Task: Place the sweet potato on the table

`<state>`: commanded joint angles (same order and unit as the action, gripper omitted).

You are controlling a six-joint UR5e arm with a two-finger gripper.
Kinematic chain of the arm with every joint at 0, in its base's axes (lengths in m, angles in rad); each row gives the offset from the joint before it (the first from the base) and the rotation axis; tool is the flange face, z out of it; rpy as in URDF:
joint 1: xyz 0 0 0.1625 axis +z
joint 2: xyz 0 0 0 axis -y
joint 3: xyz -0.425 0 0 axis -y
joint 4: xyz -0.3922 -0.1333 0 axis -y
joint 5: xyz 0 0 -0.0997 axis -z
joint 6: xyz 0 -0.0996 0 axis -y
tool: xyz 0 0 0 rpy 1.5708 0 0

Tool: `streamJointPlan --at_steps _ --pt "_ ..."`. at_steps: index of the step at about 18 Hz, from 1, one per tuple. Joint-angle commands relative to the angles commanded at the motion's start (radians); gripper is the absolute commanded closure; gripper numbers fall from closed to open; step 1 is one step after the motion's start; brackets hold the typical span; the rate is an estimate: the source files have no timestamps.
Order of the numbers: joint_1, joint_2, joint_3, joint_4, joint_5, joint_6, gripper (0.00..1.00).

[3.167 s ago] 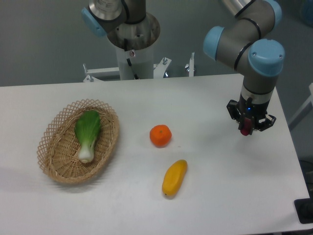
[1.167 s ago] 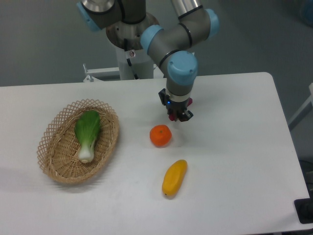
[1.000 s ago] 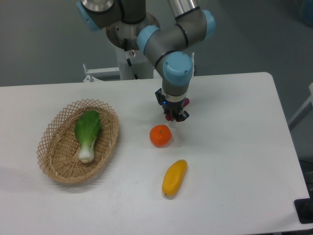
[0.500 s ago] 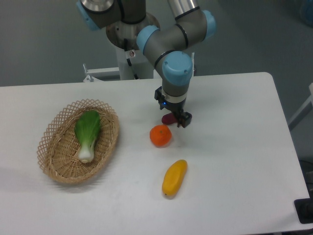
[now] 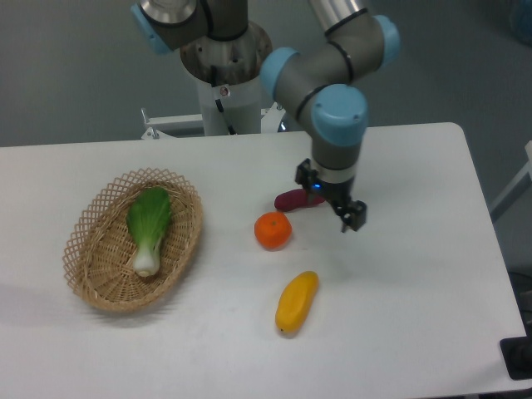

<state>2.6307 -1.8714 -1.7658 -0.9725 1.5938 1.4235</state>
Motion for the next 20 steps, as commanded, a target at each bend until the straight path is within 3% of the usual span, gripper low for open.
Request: streamJointPlan --at_steps 8,14,20 --pt "0.083 -0.080 0.137 -0.005 -0.011 0.000 0.00" --pt "0.123 -0.135 0.236 -0.058 -0.011 0.003 0.00" --pt "0.140 -0.141 0.250 -0.077 -0.014 0.006 0.00"
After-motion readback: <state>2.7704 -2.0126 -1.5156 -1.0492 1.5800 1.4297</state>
